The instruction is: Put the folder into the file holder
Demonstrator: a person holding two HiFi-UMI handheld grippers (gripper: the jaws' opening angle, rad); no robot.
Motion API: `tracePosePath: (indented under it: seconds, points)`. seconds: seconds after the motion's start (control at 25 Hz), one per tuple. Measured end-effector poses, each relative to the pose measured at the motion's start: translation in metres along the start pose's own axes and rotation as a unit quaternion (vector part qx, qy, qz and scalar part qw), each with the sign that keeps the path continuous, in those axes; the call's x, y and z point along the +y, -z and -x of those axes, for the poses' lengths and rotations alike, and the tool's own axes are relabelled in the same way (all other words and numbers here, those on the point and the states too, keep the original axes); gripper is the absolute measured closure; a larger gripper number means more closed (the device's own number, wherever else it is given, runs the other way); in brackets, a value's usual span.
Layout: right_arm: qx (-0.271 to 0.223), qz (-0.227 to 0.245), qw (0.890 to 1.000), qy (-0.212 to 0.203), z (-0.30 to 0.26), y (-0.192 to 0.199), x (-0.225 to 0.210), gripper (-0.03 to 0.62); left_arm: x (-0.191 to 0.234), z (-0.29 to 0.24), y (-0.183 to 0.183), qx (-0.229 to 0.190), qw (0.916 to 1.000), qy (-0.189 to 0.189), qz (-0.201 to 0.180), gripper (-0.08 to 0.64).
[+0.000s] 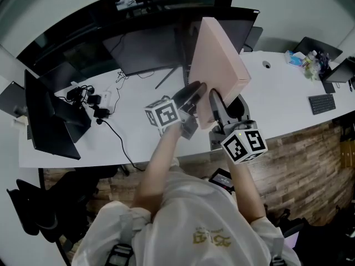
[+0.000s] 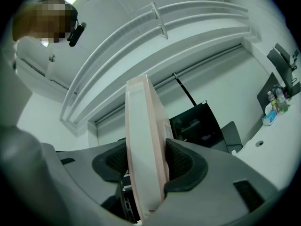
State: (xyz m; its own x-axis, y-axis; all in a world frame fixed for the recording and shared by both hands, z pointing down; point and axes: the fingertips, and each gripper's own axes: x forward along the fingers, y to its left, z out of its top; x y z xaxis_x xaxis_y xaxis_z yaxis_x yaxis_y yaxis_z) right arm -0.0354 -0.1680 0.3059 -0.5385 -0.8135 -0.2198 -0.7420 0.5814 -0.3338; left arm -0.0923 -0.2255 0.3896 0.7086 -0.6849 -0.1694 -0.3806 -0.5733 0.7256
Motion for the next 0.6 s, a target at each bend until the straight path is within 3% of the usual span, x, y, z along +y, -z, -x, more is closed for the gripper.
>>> tracePosePath:
  seconds: [0.28, 0.6]
  points:
    - [0.006, 0.014, 1.0, 0.002, -0.019, 0.012, -0.002, 0.37, 0.022, -0.002, -0.011, 0.003, 0.9999, -0.002, 0.011, 0.399]
    - [-0.002, 0.019, 1.0, 0.012, -0.04, 0.02, -0.01, 0.37, 0.038, -0.013, -0.018, 0.014, 0.9986, 0.022, 0.046, 0.399]
